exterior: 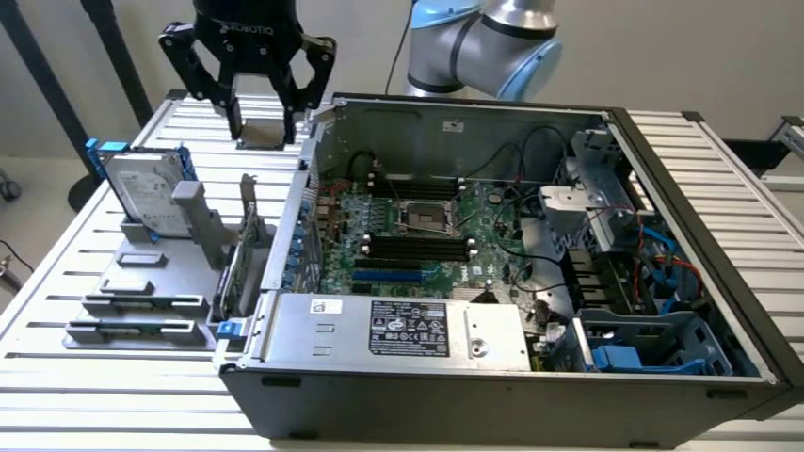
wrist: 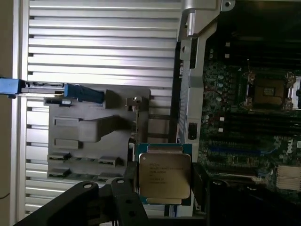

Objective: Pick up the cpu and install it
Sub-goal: 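Pick up the cpu and move it towards the insertion slot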

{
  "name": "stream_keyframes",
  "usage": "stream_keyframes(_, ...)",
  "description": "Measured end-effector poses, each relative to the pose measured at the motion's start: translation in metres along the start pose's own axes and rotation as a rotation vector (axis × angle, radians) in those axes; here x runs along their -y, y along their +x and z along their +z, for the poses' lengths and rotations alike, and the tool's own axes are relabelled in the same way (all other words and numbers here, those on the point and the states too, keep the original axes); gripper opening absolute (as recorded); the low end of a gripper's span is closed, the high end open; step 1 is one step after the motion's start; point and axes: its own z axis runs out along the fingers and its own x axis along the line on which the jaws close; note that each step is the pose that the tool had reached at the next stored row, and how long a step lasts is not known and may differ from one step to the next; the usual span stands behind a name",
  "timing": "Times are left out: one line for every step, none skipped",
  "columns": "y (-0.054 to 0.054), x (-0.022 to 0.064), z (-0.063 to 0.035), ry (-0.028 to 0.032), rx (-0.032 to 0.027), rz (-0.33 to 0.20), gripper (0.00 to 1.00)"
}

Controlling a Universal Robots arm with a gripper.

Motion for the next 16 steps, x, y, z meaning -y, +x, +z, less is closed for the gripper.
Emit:
stream_keyframes(-0.005,-0.0004,-0.0001,-0.0001,-0.0004,0.0,0.55)
stream_keyframes(-0.009,-0.0008,0.0,-0.0005,-0.0005,0.0,0.55)
stream_keyframes(-0.014,-0.0011,-0.0001,-0.0006,-0.0008,0.0,0.55)
stream_keyframes(-0.018,-0.0015,-0.0001,-0.0009,-0.0011,0.0,0.55)
stream_keyframes(-0.023,-0.0019,-0.0001,-0.0011,-0.0014,0.0,0.55)
stream_keyframes(-0.027,-0.0022,-0.0001,-0.0013,-0.0017,0.0,0.55)
stream_keyframes(-0.032,-0.0026,-0.0002,-0.0014,-0.002,0.0,0.55)
stream_keyframes(-0.037,-0.003,-0.0001,-0.0018,-0.0022,0.0,0.55)
stream_keyframes(-0.041,-0.0034,-0.0001,-0.002,-0.0025,0.0,0.55)
stream_keyframes(-0.046,-0.0038,-0.0002,-0.0021,-0.0029,0.0,0.55)
stream_keyframes(-0.05,-0.0041,-0.0001,-0.0022,-0.0032,0.0,0.55)
stream_keyframes(-0.055,-0.0044,-0.0001,-0.0023,-0.0035,0.0,0.55)
stream_keyframes(-0.059,-0.0047,0.0001,-0.0023,-0.0037,0.0,0.55)
stream_keyframes(-0.064,-0.005,0.0004,-0.0024,-0.0039,0.0,0.55)
stream_keyframes(-0.069,-0.0053,0.0009,-0.0025,-0.0039,0.0,0.55)
stream_keyframes(-0.073,-0.0057,0.0016,-0.0025,-0.004,0.0,0.55)
